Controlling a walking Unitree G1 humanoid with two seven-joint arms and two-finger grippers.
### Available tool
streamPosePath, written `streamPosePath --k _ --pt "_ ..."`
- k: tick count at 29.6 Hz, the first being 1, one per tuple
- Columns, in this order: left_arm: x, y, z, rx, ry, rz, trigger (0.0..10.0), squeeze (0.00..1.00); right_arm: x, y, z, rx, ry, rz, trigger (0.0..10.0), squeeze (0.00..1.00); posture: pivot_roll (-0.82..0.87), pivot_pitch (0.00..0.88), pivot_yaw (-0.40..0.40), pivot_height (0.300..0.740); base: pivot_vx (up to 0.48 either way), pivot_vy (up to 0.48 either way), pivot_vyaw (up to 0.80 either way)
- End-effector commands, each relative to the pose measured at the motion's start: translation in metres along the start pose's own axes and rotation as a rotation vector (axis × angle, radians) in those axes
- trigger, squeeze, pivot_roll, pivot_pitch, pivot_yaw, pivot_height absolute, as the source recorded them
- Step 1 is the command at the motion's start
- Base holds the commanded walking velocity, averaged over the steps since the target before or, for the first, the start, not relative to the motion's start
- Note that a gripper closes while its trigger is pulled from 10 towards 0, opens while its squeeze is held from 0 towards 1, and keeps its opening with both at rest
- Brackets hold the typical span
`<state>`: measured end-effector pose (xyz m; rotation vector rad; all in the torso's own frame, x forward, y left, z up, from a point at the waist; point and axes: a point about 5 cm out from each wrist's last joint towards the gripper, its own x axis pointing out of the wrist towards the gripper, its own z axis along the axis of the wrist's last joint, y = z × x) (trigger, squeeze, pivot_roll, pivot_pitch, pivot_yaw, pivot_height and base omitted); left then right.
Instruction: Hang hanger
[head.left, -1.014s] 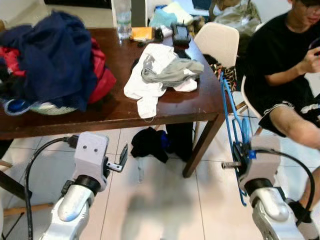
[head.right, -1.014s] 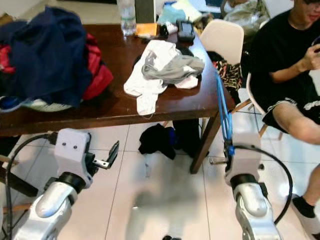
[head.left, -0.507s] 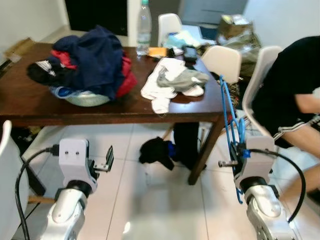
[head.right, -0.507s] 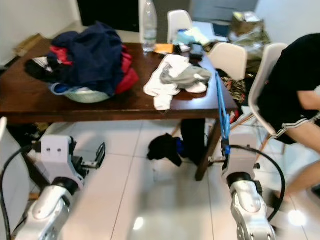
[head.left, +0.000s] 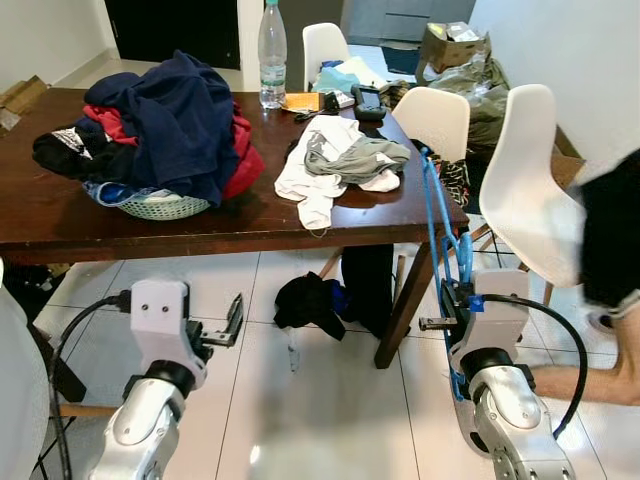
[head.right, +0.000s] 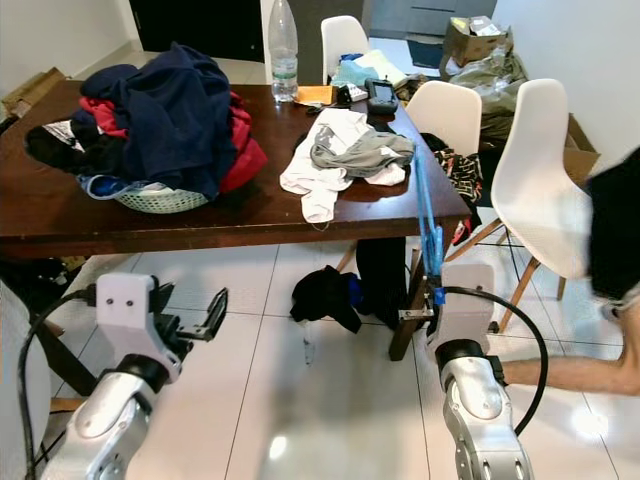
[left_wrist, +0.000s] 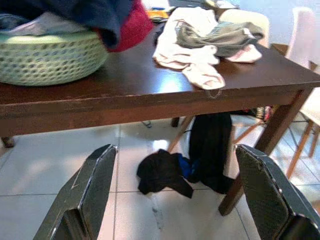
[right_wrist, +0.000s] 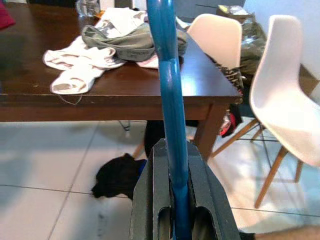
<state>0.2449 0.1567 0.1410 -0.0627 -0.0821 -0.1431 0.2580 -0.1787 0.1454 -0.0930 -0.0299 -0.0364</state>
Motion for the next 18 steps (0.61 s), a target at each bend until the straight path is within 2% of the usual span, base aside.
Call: streamPosePath --k 1,2,5,7,8,9,12,13,18 --pt "0.000 -0.002 -0.003 -0.012 0.007 -0.005 10.0 0.00 -0.001 -0.001 -0.001 0.000 -0.005 -0.005 10.0 0.00 0.08 0.035 -0.048 0.740 0.000 0.000 0.00" --pt "0.005 -0.009 -0.001 -0.014 -0.006 -0.037 10.0 0.00 0.000 0.008 0.001 0.025 -0.011 0.010 10.0 0.00 0.07 0.055 -0.037 0.740 0.000 0.000 0.00" --pt "0.005 -0.009 -0.001 -0.014 -0.006 -0.037 10.0 0.00 0.000 0.008 0.001 0.025 -0.011 0.010 10.0 0.00 0.07 0.055 -0.037 0.740 0.000 0.000 0.00" --pt "0.012 -0.031 0.005 -0.050 -0.026 -0.117 10.0 0.00 0.004 0.026 0.004 0.069 -0.012 0.053 10.0 0.00 0.07 0.067 -0.045 0.740 0.000 0.000 0.00" --pt "0.014 -0.037 0.007 -0.069 -0.025 -0.140 10.0 0.00 0.004 0.032 0.004 0.081 -0.008 0.071 10.0 0.00 0.07 0.072 -0.043 0.740 0.000 0.000 0.00" --pt "0.014 -0.037 0.007 -0.069 -0.025 -0.140 10.0 0.00 0.004 0.032 0.004 0.081 -0.008 0.071 10.0 0.00 0.07 0.072 -0.043 0.740 0.000 0.000 0.00" --pt "0.014 -0.039 0.008 -0.070 -0.022 -0.155 10.0 0.00 0.004 0.035 0.003 0.075 -0.006 0.082 10.0 0.00 0.07 0.072 -0.042 0.740 0.000 -0.469 0.00" --pt "0.014 -0.036 0.007 -0.098 -0.022 -0.149 10.0 0.00 0.005 0.036 0.001 0.103 0.004 0.079 10.0 0.00 0.07 0.081 -0.038 0.740 0.000 0.000 0.00" --pt "0.014 -0.034 0.005 -0.101 -0.018 -0.125 10.0 0.00 0.005 0.039 0.001 0.103 0.007 0.090 10.0 0.00 0.08 0.095 -0.052 0.740 0.000 0.000 0.00"
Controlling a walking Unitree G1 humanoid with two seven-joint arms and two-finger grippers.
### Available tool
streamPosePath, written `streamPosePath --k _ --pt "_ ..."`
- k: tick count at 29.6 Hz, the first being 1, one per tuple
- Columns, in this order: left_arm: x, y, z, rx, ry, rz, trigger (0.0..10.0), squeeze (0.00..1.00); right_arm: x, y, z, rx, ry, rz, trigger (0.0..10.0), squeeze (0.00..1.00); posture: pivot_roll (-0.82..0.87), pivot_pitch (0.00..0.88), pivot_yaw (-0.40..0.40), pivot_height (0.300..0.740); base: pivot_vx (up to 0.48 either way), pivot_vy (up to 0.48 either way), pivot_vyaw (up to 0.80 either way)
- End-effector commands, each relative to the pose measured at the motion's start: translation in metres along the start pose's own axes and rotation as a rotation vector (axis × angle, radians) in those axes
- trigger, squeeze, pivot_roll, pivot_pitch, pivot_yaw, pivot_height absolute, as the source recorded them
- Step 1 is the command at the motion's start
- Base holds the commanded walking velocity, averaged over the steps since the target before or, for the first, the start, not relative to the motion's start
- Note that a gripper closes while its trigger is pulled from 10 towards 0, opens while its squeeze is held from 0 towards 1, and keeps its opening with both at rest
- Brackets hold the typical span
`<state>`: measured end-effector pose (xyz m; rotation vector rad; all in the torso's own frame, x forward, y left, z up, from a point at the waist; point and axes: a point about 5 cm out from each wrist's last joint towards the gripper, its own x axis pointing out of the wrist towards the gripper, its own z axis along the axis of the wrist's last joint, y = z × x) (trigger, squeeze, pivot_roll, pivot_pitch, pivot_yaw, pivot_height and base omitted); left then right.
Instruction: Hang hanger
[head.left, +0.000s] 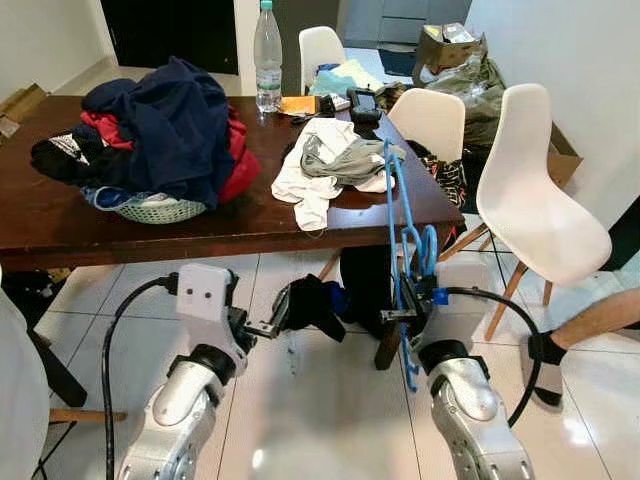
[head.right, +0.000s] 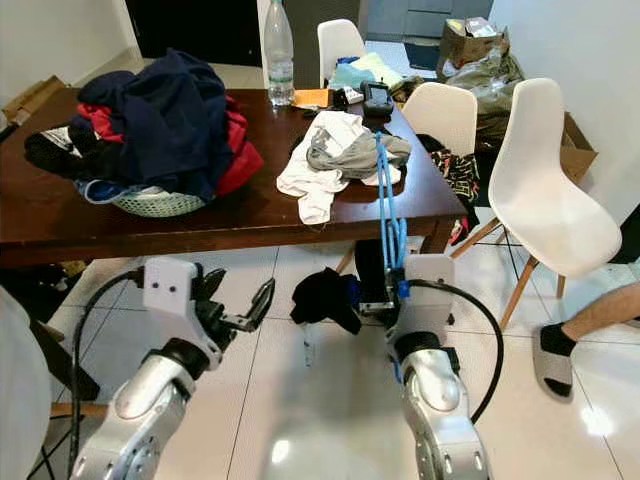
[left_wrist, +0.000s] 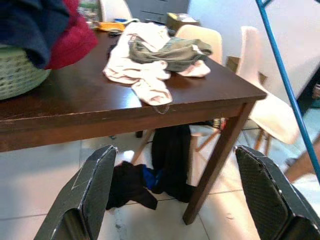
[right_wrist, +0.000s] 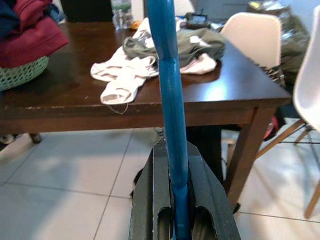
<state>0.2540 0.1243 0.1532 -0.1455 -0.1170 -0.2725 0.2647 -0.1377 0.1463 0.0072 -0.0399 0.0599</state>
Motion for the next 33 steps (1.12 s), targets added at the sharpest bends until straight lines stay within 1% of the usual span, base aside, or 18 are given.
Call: streamPosePath --k 1,8,16,17,18,19,20,21,22,23,24,26,27,29,30,31,32,33 --pt "0.000 -0.003 -0.004 -0.015 0.018 0.005 10.0 0.00 0.000 -0.002 -0.004 -0.001 0.021 -0.001 10.0 0.00 0.09 0.097 -0.055 0.740 0.000 0.000 0.00" --pt "-0.003 -0.005 -0.005 -0.016 0.019 0.005 10.0 0.00 0.001 0.002 -0.005 -0.002 0.043 0.035 10.0 0.00 0.09 0.114 -0.074 0.740 0.000 0.000 0.00" --pt "-0.005 -0.007 -0.004 -0.042 0.016 0.003 10.0 0.00 -0.003 -0.002 -0.006 0.013 0.057 0.028 10.0 0.00 0.08 0.132 -0.071 0.740 0.000 0.000 0.00" --pt "-0.004 -0.006 -0.004 -0.062 0.018 0.000 10.0 0.00 -0.002 -0.006 -0.006 -0.006 0.060 0.018 10.0 0.00 0.07 0.138 -0.069 0.740 0.000 0.000 0.00" --pt "-0.004 -0.006 -0.004 -0.062 0.018 0.000 10.0 0.00 -0.002 -0.006 -0.006 -0.006 0.060 0.018 10.0 0.00 0.07 0.138 -0.069 0.740 0.000 0.000 0.00" --pt "-0.004 -0.004 -0.003 -0.082 0.019 0.005 10.0 0.00 -0.001 -0.015 -0.009 -0.025 0.071 -0.010 10.0 0.00 0.07 0.140 -0.066 0.740 0.000 0.000 0.00" --pt "-0.004 0.001 -0.002 -0.071 0.024 0.023 10.0 0.00 -0.004 -0.032 -0.016 -0.067 0.096 -0.059 10.0 0.00 0.06 0.144 -0.064 0.740 0.000 0.000 0.00" --pt "-0.005 0.004 -0.002 -0.049 0.027 0.034 10.0 0.00 -0.005 -0.038 -0.019 -0.086 0.107 -0.075 10.0 0.00 0.06 0.144 -0.064 0.740 0.000 0.000 0.00" --pt "-0.007 0.011 -0.003 0.013 0.035 0.045 10.0 0.00 -0.010 -0.047 -0.026 -0.095 0.133 -0.095 10.0 0.00 0.06 0.144 -0.064 0.740 0.000 0.000 0.00" --pt "-0.008 0.016 -0.004 0.057 0.040 0.051 10.0 0.00 -0.013 -0.053 -0.031 -0.099 0.152 -0.109 10.0 0.00 0.06 0.144 -0.064 0.740 0.000 0.000 0.00" --pt "-0.008 0.016 -0.004 0.057 0.040 0.051 10.0 0.00 -0.013 -0.053 -0.031 -0.099 0.152 -0.109 10.0 0.00 0.06 0.144 -0.064 0.740 0.000 0.000 0.00" --pt "-0.017 0.039 -0.015 0.113 0.090 0.121 10.0 0.00 -0.022 -0.067 -0.041 -0.085 0.192 -0.154 10.0 0.00 0.06 0.150 -0.064 0.740 0.000 0.000 0.00" --pt "-0.017 0.039 -0.015 0.113 0.090 0.121 10.0 0.00 -0.022 -0.067 -0.041 -0.085 0.192 -0.154 10.0 0.00 0.06 0.150 -0.064 0.740 0.000 0.000 0.00" --pt "-0.029 0.061 -0.030 0.191 0.145 0.176 10.0 0.00 -0.031 -0.084 -0.052 -0.073 0.227 -0.214 10.0 0.00 0.06 0.153 -0.062 0.740 0.000 0.000 0.00" --pt "-0.029 0.061 -0.030 0.191 0.145 0.176 10.0 0.00 -0.031 -0.084 -0.052 -0.073 0.227 -0.214 10.0 0.00 0.06 0.153 -0.062 0.740 0.000 0.000 0.00" --pt "-0.036 0.072 -0.039 0.227 0.181 0.199 10.0 0.00 -0.037 -0.095 -0.058 -0.072 0.251 -0.257 10.0 0.00 0.06 0.160 -0.060 0.740 0.000 0.000 0.00" --pt "-0.043 0.081 -0.046 0.240 0.216 0.225 10.0 0.00 -0.043 -0.107 -0.064 -0.056 0.266 -0.300 10.0 0.00 0.06 0.164 -0.057 0.740 0.000 0.000 0.00" --pt "-0.043 0.081 -0.046 0.240 0.216 0.225 10.0 0.00 -0.043 -0.107 -0.064 -0.056 0.266 -0.300 10.0 0.00 0.06 0.164 -0.057 0.740 0.000 0.000 0.00"
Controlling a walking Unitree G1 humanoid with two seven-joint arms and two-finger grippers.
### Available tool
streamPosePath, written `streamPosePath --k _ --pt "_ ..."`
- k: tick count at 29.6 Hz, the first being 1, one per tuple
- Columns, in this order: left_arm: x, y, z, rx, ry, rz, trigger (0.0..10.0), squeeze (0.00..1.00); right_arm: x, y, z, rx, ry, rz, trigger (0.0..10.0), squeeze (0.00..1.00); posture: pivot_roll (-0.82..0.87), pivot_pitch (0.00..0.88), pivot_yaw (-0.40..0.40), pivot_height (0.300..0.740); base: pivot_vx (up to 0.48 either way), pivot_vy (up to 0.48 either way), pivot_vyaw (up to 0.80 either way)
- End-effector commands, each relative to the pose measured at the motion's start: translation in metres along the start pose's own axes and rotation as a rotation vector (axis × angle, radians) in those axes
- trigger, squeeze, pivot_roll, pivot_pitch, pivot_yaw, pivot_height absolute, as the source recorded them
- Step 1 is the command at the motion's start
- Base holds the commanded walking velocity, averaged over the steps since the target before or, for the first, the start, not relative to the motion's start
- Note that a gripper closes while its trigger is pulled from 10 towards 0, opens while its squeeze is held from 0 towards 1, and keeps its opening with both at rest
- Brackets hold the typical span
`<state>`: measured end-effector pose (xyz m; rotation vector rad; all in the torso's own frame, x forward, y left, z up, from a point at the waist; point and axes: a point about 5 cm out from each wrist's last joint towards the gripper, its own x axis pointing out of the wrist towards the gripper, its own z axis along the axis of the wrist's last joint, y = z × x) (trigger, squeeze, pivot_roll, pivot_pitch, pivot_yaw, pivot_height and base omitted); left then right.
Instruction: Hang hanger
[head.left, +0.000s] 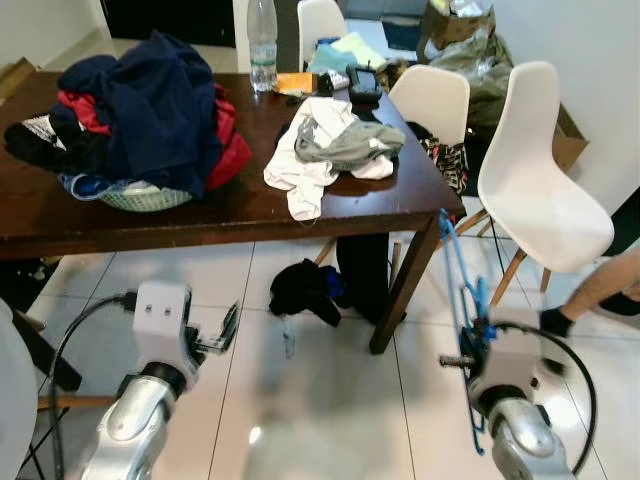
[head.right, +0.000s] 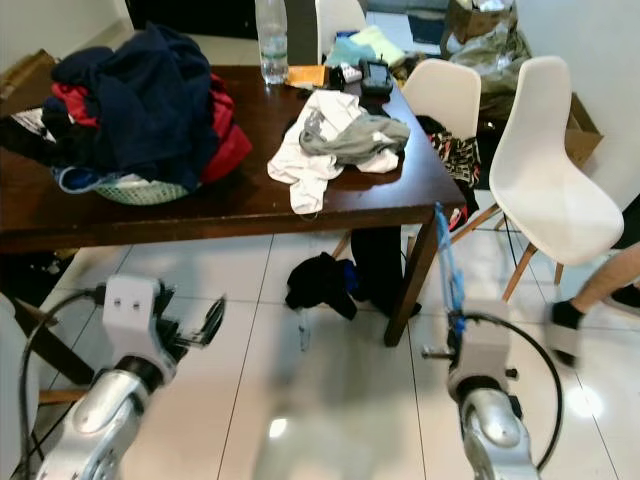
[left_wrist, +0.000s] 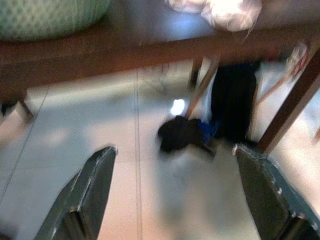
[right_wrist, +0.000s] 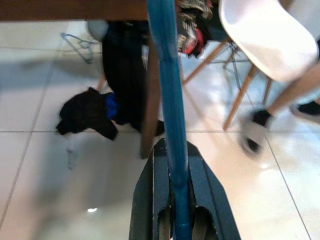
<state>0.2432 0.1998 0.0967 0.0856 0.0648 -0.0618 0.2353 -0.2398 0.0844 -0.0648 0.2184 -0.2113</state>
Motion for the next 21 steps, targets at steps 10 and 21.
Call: streamPosePath --k 10,21 --pt "-0.004 0.024 -0.025 0.028 0.060 0.060 10.0 0.00 -0.013 -0.036 -0.044 0.039 0.094 -0.091 10.0 0.00 0.07 0.156 -0.056 0.740 0.000 0.000 0.00" --pt "-0.020 0.023 -0.083 0.002 0.249 0.070 10.0 0.00 -0.031 -0.038 -0.096 -0.002 0.257 -0.111 10.0 0.00 0.06 0.153 -0.053 0.740 0.000 0.000 0.00"
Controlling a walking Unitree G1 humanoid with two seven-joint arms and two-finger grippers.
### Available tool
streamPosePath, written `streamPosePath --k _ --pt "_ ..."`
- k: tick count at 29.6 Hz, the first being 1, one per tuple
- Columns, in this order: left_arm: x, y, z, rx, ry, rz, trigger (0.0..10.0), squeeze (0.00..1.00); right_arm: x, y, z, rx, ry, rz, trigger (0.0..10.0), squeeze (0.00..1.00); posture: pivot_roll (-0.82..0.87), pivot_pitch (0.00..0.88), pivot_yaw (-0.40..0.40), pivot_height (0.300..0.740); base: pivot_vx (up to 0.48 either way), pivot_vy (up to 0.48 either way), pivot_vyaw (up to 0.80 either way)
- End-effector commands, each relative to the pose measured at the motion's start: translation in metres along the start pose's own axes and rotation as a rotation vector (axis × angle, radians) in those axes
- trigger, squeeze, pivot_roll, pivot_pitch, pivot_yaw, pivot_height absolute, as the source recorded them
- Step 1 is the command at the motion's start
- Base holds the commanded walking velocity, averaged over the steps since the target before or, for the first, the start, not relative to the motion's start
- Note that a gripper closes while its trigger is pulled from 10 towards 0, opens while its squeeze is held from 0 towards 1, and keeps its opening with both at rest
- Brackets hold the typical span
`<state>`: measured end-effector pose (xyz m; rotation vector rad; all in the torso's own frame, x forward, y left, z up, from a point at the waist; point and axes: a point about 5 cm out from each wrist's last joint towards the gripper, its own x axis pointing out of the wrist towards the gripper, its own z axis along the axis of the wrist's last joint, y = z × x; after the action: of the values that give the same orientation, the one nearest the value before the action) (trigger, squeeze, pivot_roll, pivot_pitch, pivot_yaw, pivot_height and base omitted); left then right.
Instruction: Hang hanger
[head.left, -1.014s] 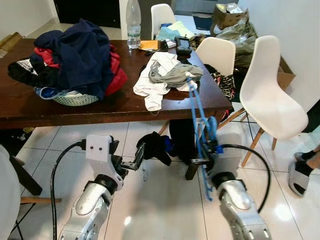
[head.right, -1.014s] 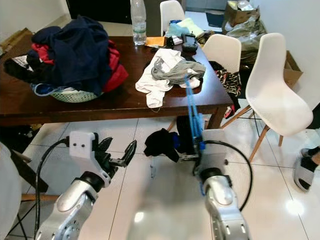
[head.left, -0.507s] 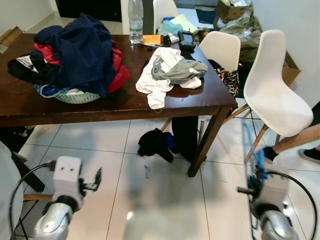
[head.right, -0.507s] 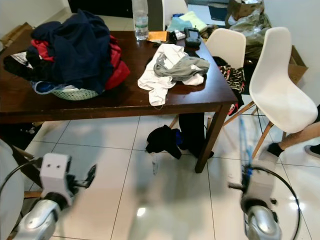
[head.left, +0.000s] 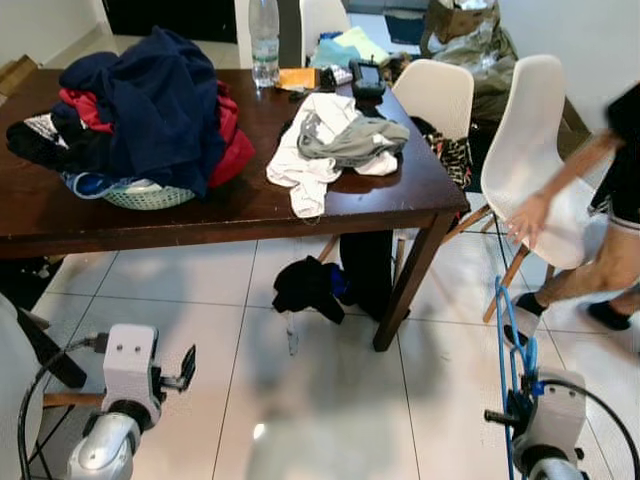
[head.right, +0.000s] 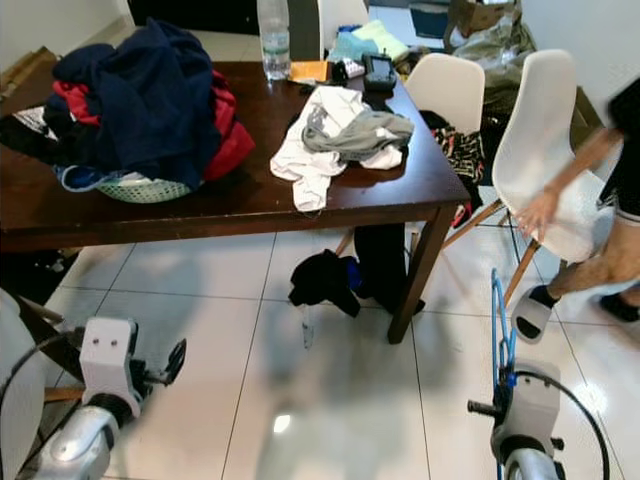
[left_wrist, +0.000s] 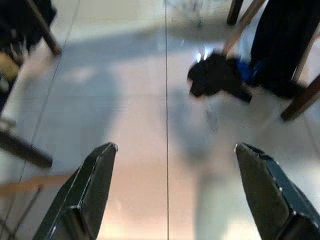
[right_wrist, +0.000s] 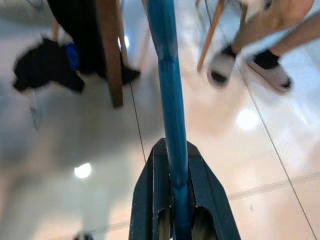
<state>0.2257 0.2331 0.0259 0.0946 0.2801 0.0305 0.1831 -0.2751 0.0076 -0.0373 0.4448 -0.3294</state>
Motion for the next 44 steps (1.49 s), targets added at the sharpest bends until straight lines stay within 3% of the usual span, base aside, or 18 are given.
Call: streamPosePath --k 1,4,6,10,13,18,31,37,44 --pt "-0.004 -0.005 -0.014 0.000 0.043 -0.019 10.0 0.00 -0.004 0.000 -0.013 -0.024 0.035 -0.001 10.0 0.00 0.06 0.153 -0.053 0.740 0.000 0.000 0.00" --pt "-0.007 -0.009 -0.023 -0.014 0.079 -0.029 10.0 0.00 -0.003 0.001 -0.014 -0.005 0.032 0.004 10.0 0.00 0.06 0.150 -0.052 0.740 0.000 0.000 0.00" --pt "-0.007 -0.009 -0.029 -0.086 0.096 -0.009 10.0 0.00 0.000 0.004 -0.015 0.004 0.030 0.024 10.0 0.00 0.05 0.152 -0.055 0.740 0.000 0.000 0.00" --pt "-0.006 -0.008 -0.031 -0.120 0.095 -0.004 10.0 0.00 0.000 0.006 -0.017 0.012 0.033 0.039 10.0 0.00 0.06 0.149 -0.061 0.740 0.000 0.000 0.00" --pt "-0.010 -0.005 -0.039 -0.200 0.111 -0.024 10.0 0.00 -0.004 0.012 -0.022 0.031 0.040 0.078 10.0 0.00 0.07 0.156 -0.063 0.740 0.000 0.000 0.00" --pt "-0.012 -0.008 -0.044 -0.179 0.111 -0.071 10.0 0.00 -0.003 0.017 -0.024 0.069 0.042 0.076 10.0 0.00 0.07 0.155 -0.070 0.740 0.000 0.000 0.00" --pt "-0.004 -0.016 -0.047 -0.172 0.111 -0.106 10.0 0.00 0.004 0.033 -0.029 0.059 0.051 0.090 10.0 0.00 0.05 0.142 -0.059 0.740 0.000 0.000 0.00" --pt "-0.003 -0.019 -0.049 -0.173 0.113 -0.124 10.0 0.00 -0.001 0.005 -0.052 0.031 0.114 0.036 10.0 0.00 0.04 0.135 -0.062 0.740 0.000 0.000 0.00" --pt "-0.003 -0.021 -0.049 -0.173 0.101 -0.126 10.0 0.00 -0.010 -0.004 -0.072 0.032 0.157 0.034 10.0 0.00 0.04 0.151 -0.055 0.740 0.000 0.000 0.00"
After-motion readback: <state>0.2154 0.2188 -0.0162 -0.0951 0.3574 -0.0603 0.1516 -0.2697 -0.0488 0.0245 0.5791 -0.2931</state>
